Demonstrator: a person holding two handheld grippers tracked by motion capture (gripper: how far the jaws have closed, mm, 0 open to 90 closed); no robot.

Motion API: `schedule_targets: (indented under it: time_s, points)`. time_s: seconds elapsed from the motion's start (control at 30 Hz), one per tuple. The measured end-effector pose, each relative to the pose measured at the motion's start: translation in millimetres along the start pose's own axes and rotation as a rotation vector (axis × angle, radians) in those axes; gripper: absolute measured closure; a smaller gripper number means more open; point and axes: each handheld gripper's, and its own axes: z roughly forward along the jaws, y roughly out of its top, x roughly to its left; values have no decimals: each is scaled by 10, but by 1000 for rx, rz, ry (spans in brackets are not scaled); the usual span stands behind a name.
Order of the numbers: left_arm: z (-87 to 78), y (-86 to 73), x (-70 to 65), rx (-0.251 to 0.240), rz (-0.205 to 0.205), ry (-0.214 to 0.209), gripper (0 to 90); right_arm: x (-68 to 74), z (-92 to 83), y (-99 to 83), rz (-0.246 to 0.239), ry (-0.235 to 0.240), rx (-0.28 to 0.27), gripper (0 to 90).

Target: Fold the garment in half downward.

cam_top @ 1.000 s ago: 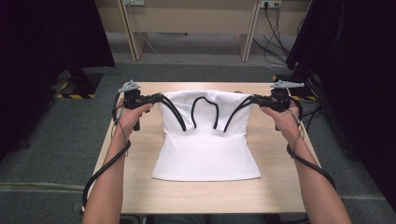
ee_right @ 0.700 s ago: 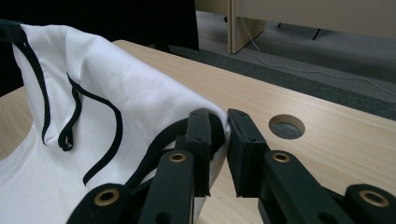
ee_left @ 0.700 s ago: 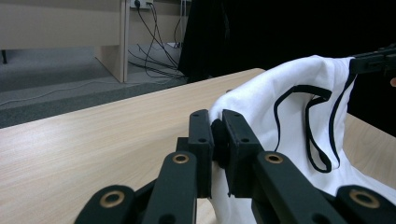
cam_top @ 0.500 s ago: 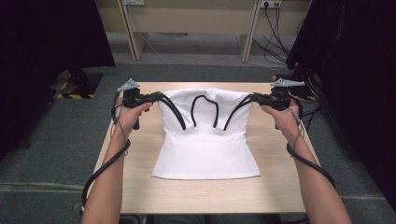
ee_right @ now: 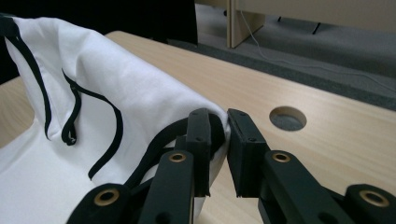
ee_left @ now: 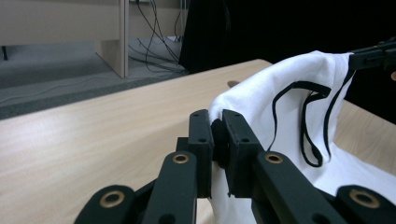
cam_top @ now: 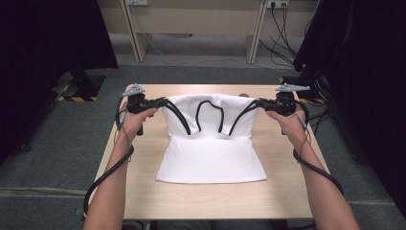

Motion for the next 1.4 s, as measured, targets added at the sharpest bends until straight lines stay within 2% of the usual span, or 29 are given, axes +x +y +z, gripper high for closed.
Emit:
schedule_targets:
  time_s: [0.03,0.07,0.1,0.13,0.17,0.2,0.23,0.27,0.3,0.33,0.4,0.43,0.5,0.53,0.57,0.6,0.67,0.7,0.73,0.77,0.97,1.4]
  points:
    - [0,0,0,0,0,0,823,0,0,0,0,0,0,797]
    - [0,0,0,0,0,0,823,7,67,-109,-2,5,29,796]
    - [19,-91,-2,25,3,-1,823,7,67,-109,-2,5,29,796]
    - [19,-91,-2,25,3,-1,824,7,67,-109,-2,5,29,796]
    - [16,-166,-1,40,3,-1,824,17,119,-215,-6,13,54,796]
    - [16,-166,-1,40,3,-1,824,17,119,-215,-6,13,54,796]
    - [16,-166,-1,40,3,-1,824,23,147,-309,-8,17,72,795]
    - [14,-236,-21,64,14,-4,824,23,147,-309,-8,17,72,795]
    - [14,-236,-21,64,14,-4,824,23,147,-309,-8,17,72,795]
    - [11,-291,-53,85,29,-4,824,33,159,-387,-8,27,86,795]
    - [11,-291,-53,85,29,-4,824,52,164,-445,-18,36,99,795]
    - [0,-330,-87,109,52,-1,824,52,164,-445,-18,36,99,796]
    - [0,-330,-87,109,52,-1,824,74,160,-495,-26,41,113,796]
    - [-14,-355,-125,132,76,0,824,74,160,-495,-26,41,113,795]
    - [-14,-355,-125,132,76,0,825,74,160,-495,-26,41,113,795]
    - [-33,-377,-171,154,108,4,825,92,149,-531,-41,49,119,795]
    - [-33,-377,-171,154,108,4,824,119,138,-575,-58,53,131,795]
    - [-54,-397,-211,167,130,5,824,119,138,-575,-58,53,131,795]
    - [-54,-397,-211,167,130,5,825,119,138,-575,-58,53,131,795]
    - [-69,-413,-243,178,147,7,825,145,121,-608,-72,54,136,795]
    - [-93,-430,-283,185,162,5,825,185,74,-640,-82,60,125,795]
    - [-209,-416,-395,164,191,-5,825,278,-62,-620,-103,70,84,796]
